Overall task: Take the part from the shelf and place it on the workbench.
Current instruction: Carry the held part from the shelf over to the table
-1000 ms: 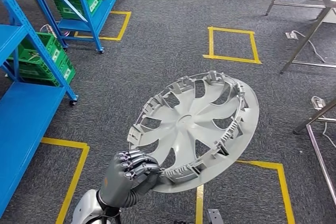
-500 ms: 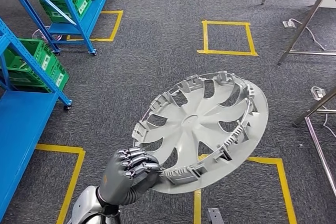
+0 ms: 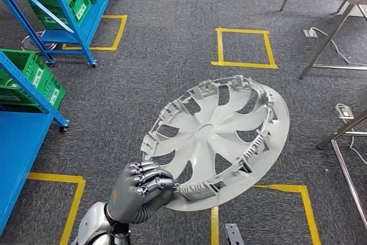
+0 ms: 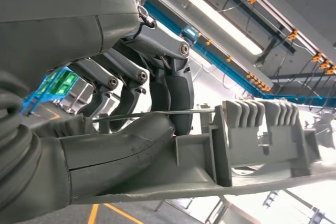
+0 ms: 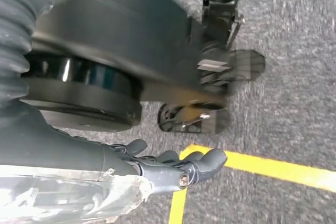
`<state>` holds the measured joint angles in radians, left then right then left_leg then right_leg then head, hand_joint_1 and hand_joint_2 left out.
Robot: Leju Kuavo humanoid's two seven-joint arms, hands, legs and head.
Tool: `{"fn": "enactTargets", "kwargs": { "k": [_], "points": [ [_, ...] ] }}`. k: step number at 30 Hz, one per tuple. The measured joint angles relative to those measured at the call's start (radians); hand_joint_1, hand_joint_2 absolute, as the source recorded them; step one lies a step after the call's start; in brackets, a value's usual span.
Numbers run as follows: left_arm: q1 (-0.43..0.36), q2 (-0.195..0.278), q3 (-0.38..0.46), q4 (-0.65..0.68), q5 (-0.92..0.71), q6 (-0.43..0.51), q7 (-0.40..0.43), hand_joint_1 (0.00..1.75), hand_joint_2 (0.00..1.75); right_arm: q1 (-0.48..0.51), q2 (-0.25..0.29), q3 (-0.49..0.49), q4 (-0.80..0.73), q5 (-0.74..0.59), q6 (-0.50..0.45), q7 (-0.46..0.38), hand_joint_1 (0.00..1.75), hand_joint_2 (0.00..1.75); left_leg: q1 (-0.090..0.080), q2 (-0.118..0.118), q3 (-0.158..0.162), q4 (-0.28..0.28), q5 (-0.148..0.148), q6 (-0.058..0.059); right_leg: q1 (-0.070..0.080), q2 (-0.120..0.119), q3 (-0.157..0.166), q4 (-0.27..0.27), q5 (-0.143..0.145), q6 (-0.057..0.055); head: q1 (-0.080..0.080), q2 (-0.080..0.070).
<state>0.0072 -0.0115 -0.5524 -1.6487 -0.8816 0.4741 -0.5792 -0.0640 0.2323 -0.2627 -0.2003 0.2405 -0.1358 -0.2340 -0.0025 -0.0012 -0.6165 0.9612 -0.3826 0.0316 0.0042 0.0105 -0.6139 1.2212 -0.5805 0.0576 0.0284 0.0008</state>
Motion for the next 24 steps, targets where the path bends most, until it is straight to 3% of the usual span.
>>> {"fn": "enactTargets", "kwargs": {
  "k": [1,2,3,4,6,7,8,10,13,15,19,24],
  "points": [
    [-0.001,0.000,0.000,0.000,-0.001,0.000,-0.001,1.75,1.75,0.001,0.000,0.000,0.000,0.000,0.000,0.001,0.00,1.75,0.002,0.000,0.006,0.000,-0.009,-0.001,-0.004,-0.001,-0.059,0.063,-0.026,0.005,0.000,0.000],
    [-0.002,0.000,-0.001,0.000,-0.002,0.001,-0.002,1.75,1.75,0.002,0.000,-0.001,0.000,0.001,0.000,0.002,0.00,1.75,0.004,-0.002,0.014,0.000,-0.017,-0.003,-0.009,-0.002,-0.102,0.092,-0.037,0.009,0.000,0.000],
    [-0.003,0.000,-0.001,0.000,-0.004,0.002,-0.003,1.75,1.75,0.003,0.000,-0.001,0.000,0.001,0.000,0.003,0.00,1.75,0.007,-0.004,0.024,0.001,-0.027,-0.006,-0.014,-0.002,-0.126,0.083,-0.021,0.015,0.000,0.000],
    [-0.003,0.000,-0.001,0.000,-0.005,0.003,-0.003,1.75,1.75,0.002,0.000,-0.002,0.000,0.002,0.000,0.004,0.00,1.75,0.011,-0.007,0.038,0.001,-0.037,-0.011,-0.019,-0.003,-0.129,0.036,0.022,0.021,0.000,0.000],
    [-0.006,0.000,-0.002,0.000,-0.007,0.007,-0.004,1.75,1.75,0.001,0.000,-0.003,0.000,0.004,0.000,0.005,0.00,1.75,0.017,-0.010,0.069,0.005,-0.063,-0.026,-0.032,-0.007,-0.100,-0.115,0.146,0.035,0.003,0.000],
    [-0.009,0.001,-0.002,0.000,-0.009,0.010,-0.005,1.75,1.75,0.000,0.001,-0.003,0.000,0.006,0.000,0.005,0.00,1.75,0.018,-0.011,0.080,0.009,-0.076,-0.034,-0.036,-0.009,-0.081,-0.173,0.188,0.034,0.004,0.000],
    [-0.011,0.001,-0.003,0.000,-0.011,0.011,-0.006,1.75,1.75,-0.002,0.002,-0.003,0.001,0.008,-0.001,0.006,0.00,1.75,0.018,-0.012,0.087,0.013,-0.088,-0.044,-0.037,-0.009,-0.071,-0.206,0.211,0.027,0.005,0.000],
    [-0.014,0.003,-0.005,0.000,-0.016,0.011,-0.006,1.75,1.75,-0.005,0.002,-0.003,0.000,0.009,-0.001,0.007,0.00,1.75,0.021,-0.011,0.093,0.017,-0.106,-0.051,-0.035,-0.006,-0.064,-0.210,0.218,0.011,0.004,0.000],
    [-0.016,0.006,-0.006,0.001,-0.020,0.010,-0.004,1.75,1.75,-0.003,0.003,-0.004,0.001,0.010,0.000,0.008,0.00,1.75,0.022,-0.010,0.094,0.012,-0.107,-0.024,-0.036,0.003,-0.074,-0.210,0.225,0.012,0.000,0.000],
    [-0.018,0.007,-0.008,0.002,-0.022,0.009,-0.003,1.75,1.75,0.001,0.003,-0.004,0.002,0.010,0.003,0.009,0.00,1.75,0.021,-0.010,0.087,0.007,-0.107,-0.017,-0.037,0.008,-0.087,-0.209,0.228,0.008,0.001,0.000],
    [-0.022,0.010,-0.012,0.011,-0.026,0.008,-0.003,1.75,1.75,0.011,0.004,-0.005,0.004,0.010,0.007,0.009,0.00,1.75,0.019,-0.009,0.055,0.009,-0.109,-0.019,-0.042,0.019,-0.127,-0.203,0.243,0.002,-0.001,0.000],
    [-0.026,0.013,-0.017,0.025,-0.031,0.006,-0.002,1.75,1.75,0.021,0.004,-0.009,0.007,0.009,0.009,0.007,0.00,1.75,0.015,-0.002,0.006,0.030,-0.083,-0.039,-0.043,0.031,-0.164,-0.210,0.276,0.011,-0.001,0.000]
  ]
}}
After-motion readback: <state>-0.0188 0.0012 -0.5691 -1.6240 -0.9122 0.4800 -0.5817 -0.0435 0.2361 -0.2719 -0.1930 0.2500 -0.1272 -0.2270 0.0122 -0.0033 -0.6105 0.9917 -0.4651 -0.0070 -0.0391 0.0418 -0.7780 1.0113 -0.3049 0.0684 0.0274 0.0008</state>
